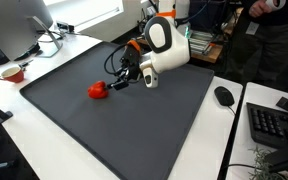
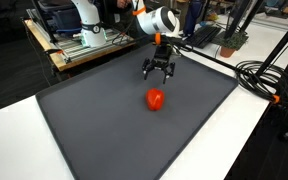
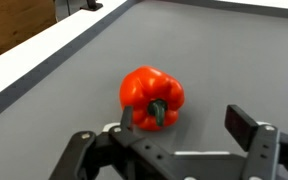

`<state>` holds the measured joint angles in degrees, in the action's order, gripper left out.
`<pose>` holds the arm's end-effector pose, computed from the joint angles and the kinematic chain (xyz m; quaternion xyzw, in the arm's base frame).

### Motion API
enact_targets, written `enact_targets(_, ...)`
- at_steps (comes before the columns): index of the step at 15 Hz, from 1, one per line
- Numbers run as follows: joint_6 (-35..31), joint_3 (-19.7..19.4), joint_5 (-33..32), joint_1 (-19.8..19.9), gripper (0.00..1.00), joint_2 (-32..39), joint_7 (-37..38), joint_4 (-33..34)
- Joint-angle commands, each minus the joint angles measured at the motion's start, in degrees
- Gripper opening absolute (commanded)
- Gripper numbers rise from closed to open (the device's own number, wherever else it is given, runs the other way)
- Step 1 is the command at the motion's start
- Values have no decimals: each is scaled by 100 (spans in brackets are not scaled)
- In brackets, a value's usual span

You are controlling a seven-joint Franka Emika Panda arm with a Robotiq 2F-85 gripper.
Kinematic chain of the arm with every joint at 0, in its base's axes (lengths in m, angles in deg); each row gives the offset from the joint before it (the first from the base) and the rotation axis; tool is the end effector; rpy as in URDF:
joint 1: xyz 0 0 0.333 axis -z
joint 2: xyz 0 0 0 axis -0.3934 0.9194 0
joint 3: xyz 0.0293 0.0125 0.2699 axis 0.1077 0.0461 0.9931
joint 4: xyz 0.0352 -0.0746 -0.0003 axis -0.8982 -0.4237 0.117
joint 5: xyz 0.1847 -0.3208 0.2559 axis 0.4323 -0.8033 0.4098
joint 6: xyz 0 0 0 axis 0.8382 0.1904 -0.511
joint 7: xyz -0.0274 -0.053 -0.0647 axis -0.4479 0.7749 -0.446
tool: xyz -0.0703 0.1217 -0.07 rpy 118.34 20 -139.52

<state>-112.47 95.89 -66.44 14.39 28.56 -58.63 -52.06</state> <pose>0.5747 0.0747 0.0194 0.4490 0.7153 -0.2442 0.4765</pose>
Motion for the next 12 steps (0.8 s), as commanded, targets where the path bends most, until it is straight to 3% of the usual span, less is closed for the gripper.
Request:
enact_targets(1, 111, -38, -133, -58, 67, 356, -41, 283)
enact_targets(5, 43, -53, -158, -25, 52, 507, -177, 387)
enact_targets(9, 27, -81, -217, -17, 61, 567, -193, 474)
enact_targets(12, -11, -116, -284, -3, 50, 597, -272, 542)
